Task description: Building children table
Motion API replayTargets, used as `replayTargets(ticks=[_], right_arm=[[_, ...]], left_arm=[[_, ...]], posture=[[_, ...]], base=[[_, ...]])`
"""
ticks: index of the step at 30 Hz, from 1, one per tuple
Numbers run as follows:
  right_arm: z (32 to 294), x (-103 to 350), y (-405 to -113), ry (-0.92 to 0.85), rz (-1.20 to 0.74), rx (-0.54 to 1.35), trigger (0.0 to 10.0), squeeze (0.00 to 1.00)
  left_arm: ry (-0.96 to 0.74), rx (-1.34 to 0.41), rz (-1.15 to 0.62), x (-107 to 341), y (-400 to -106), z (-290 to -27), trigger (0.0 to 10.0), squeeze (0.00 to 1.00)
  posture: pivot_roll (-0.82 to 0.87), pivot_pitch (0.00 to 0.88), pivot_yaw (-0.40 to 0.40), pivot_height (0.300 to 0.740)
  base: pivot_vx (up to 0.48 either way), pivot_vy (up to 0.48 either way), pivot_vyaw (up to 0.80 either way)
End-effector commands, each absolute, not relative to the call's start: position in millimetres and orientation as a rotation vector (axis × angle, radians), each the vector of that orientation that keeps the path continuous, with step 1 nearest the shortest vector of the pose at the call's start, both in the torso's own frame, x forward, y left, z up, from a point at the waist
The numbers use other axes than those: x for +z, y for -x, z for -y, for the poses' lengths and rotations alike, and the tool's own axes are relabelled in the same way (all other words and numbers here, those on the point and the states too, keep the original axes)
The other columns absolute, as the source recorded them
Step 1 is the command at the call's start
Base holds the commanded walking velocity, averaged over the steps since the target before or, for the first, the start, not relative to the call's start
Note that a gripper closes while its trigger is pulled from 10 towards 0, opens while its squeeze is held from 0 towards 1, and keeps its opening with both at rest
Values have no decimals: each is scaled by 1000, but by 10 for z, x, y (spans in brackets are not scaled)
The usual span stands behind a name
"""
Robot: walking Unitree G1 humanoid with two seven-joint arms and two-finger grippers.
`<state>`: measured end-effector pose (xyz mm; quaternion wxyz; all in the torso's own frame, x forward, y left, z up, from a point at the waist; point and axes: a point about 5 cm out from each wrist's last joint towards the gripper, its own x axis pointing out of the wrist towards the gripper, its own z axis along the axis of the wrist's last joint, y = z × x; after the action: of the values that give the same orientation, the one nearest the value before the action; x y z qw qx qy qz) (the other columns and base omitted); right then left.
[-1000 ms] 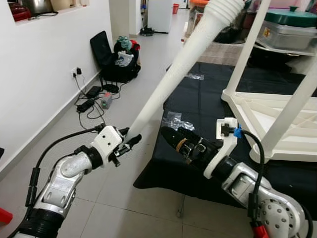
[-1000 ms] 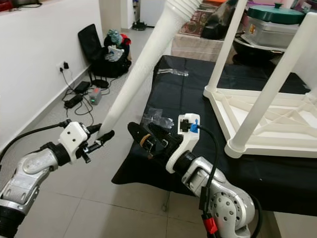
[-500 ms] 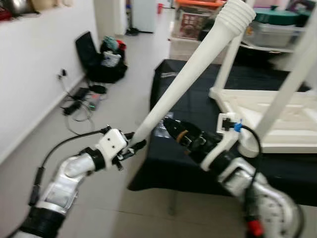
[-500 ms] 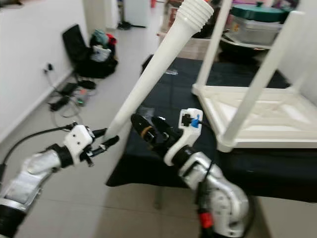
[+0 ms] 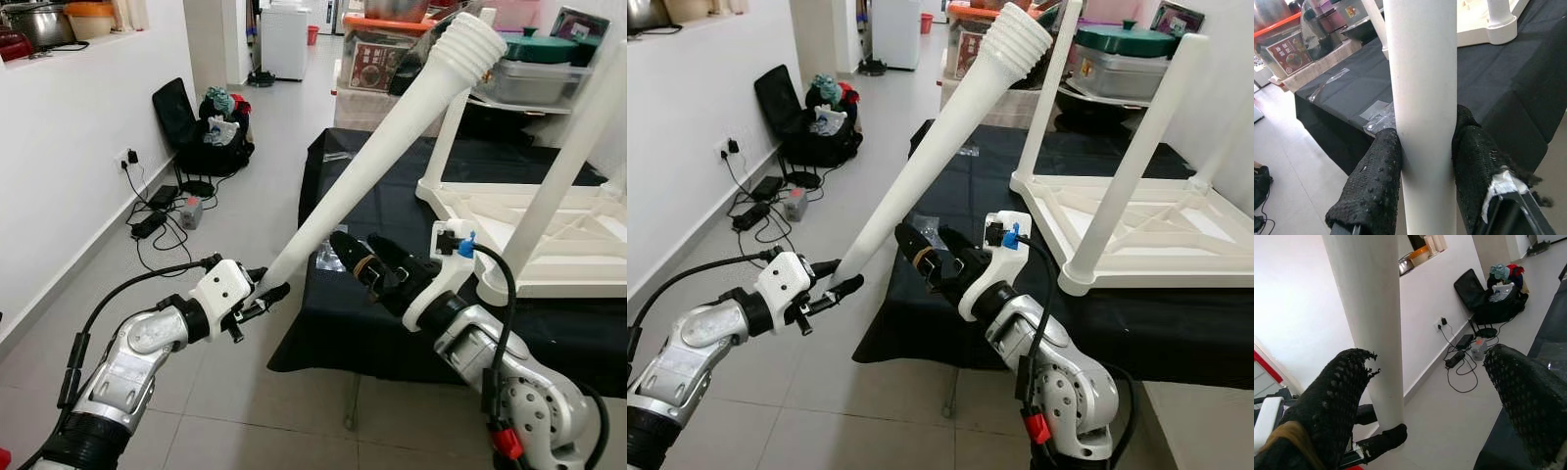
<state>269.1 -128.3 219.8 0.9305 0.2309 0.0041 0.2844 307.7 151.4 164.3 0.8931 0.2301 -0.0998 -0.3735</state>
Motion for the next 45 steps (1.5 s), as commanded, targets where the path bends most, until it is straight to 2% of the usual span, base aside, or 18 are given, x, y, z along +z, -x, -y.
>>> replayTargets(ticks=[1, 9, 27, 42, 43, 44, 45], right_arm=[[1285, 2176, -2694, -490, -29, 581, 10000, 0], [1232, 2180, -2685, -554, -27, 599, 10000, 0], [1039, 2358, -2763, -602, 61, 680, 10000, 0], [1051, 2415, -2966, -601, 112, 555, 10000, 0], [1069, 2411, -2983, -601, 115, 533, 8392, 0], [1069, 2411, -2983, -601, 115, 533, 8392, 0], [1108, 2408, -3010, -610, 125, 494, 0, 0]], left_arm=[[-490, -764, 227, 1681, -3096, -1523, 10000, 0], [-490, -759, 230, 1678, -3097, -1526, 10000, 0], [-474, -866, 200, 1571, -3053, -1365, 10000, 0], [-476, -915, 206, 1568, -3030, -1272, 10000, 0], [-476, -916, 206, 1569, -3030, -1271, 10000, 0], [-476, -916, 206, 1569, -3030, -1271, 10000, 0], [-476, -917, 206, 1569, -3031, -1269, 10000, 0]], posture=[[39, 0, -55, 740], [38, 0, -58, 740], [41, 0, -62, 740], [49, 0, -62, 740], [49, 0, -62, 740], [49, 0, -62, 740], [50, 0, -63, 740]], base=[[0, 0, 0], [0, 0, -788], [0, 0, 0], [0, 0, 0], [0, 0, 0], [0, 0, 0], [0, 0, 0]])
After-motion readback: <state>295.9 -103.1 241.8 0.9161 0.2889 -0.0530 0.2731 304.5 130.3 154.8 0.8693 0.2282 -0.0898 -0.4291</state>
